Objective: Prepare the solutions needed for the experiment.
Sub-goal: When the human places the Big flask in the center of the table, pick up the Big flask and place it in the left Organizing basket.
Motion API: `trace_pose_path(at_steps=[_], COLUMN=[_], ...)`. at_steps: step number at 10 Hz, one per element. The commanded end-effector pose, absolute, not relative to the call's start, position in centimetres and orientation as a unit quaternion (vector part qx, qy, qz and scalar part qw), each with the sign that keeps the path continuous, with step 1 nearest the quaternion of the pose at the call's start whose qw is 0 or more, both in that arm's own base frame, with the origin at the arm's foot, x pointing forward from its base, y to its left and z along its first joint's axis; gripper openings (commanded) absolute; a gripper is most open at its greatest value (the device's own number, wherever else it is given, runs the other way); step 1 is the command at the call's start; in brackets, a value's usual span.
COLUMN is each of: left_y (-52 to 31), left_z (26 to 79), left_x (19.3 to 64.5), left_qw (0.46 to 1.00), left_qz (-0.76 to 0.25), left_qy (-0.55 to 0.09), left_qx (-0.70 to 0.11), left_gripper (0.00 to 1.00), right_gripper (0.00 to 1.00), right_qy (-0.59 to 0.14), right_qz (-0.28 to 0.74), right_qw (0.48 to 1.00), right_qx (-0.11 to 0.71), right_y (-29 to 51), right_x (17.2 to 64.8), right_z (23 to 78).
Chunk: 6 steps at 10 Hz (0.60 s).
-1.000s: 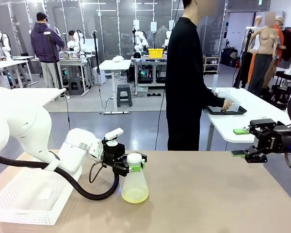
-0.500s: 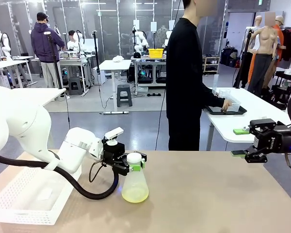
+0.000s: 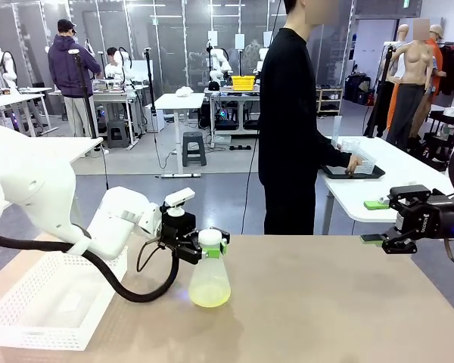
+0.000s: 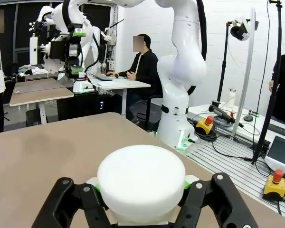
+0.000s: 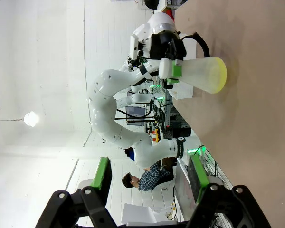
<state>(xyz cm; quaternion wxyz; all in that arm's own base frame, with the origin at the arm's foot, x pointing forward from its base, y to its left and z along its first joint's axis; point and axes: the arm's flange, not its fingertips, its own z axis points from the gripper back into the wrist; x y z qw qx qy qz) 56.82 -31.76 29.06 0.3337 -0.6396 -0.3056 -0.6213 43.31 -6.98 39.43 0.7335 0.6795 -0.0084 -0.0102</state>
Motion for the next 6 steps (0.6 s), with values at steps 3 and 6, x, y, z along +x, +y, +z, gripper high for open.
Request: trace_pose_path(at_steps=[3,6], left_y=[-31.1,-27.7], left_z=[36.7,43.2], left_x=[56.3,57.6], left_qw=[0.338,0.364], left_qz=[-0.649,-0.673], left_qy=[-0.296,-0.311], left_qx=[-0.614,-0.563], left_gripper=[0.09,0.09], right_gripper=[0.81,0.81], right_qy=[-0.013,-0.013], right_qz=[-0.004,-0.004], right_qw=[0.732,0.732], right_qx=[0.681,0.681], right_y=[-6.9,-6.9], right_x=[43.2,43.2], right_z=[39.4,39.4])
